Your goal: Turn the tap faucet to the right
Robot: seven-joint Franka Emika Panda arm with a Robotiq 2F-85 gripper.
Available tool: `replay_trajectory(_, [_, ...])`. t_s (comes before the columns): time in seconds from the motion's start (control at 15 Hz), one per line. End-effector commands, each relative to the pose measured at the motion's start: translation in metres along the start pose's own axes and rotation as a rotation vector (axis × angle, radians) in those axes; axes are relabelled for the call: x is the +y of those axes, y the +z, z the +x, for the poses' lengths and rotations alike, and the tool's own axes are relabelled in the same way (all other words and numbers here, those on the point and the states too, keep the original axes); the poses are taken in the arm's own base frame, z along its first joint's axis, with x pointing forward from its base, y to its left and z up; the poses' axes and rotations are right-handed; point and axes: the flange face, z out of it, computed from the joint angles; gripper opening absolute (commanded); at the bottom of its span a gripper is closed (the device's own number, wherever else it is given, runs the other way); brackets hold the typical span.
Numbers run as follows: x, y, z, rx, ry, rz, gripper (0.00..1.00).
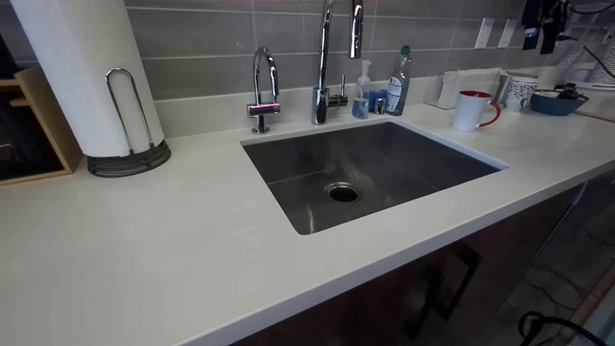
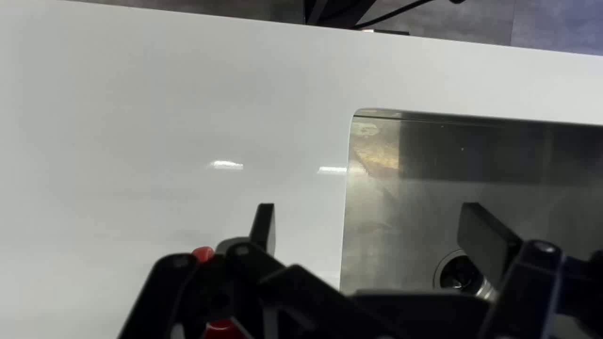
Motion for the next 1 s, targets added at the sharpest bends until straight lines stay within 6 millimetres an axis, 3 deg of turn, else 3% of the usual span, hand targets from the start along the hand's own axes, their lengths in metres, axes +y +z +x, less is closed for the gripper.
replay_trajectory(0.0, [0.000,0.000,0.000,-0.001,0.000,0.000,1.00])
replay_trajectory(0.8, [0.000,0.000,0.000,-0.001,0.000,0.000,1.00])
replay_trajectory(0.93, [-0.025,-0.016,-0.001,0.013,0.024,-0.013,1.00])
